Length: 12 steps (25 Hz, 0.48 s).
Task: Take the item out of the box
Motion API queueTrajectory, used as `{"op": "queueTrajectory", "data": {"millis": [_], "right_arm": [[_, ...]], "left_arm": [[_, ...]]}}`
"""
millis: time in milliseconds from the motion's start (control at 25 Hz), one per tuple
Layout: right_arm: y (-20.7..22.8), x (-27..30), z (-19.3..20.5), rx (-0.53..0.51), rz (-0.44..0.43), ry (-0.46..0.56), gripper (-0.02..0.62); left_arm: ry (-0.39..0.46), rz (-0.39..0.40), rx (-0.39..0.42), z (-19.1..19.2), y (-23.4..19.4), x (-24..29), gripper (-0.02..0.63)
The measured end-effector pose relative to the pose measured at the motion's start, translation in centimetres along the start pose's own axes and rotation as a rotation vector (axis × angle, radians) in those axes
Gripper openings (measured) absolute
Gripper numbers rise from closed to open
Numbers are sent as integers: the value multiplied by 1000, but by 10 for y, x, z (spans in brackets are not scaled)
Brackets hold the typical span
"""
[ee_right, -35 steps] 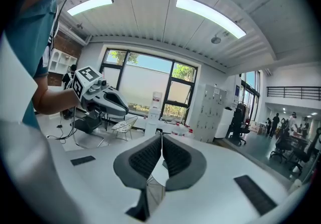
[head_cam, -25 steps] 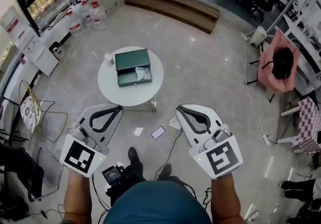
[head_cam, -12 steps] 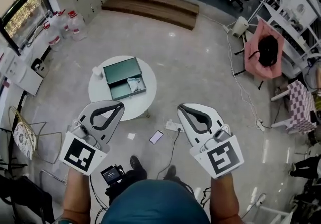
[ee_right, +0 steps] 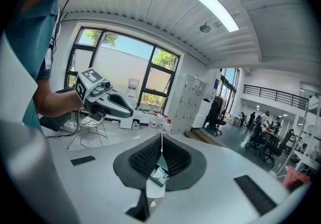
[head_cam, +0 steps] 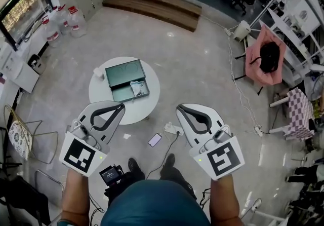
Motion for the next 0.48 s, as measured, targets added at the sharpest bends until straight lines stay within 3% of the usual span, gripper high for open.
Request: {"op": "queueTrajectory", "data": {"millis": [240,480], "right_arm": [[41,19,19,4,-75,36,38],[117,15,43,-6,-177,77,38]], "left_arm": [[-57,-58,-13,6,-8,35,20],[-107,-139,-6,-18,-1,102,20]]}}
Point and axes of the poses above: the fingertips, and each gripper's own axes: x forward along the fingers, y to its right, z out of its underside, the point moved 5 cm from there along -x, backward along the fingers, and after that the axes turned 5 degrees about y, right-handed, at the moved point
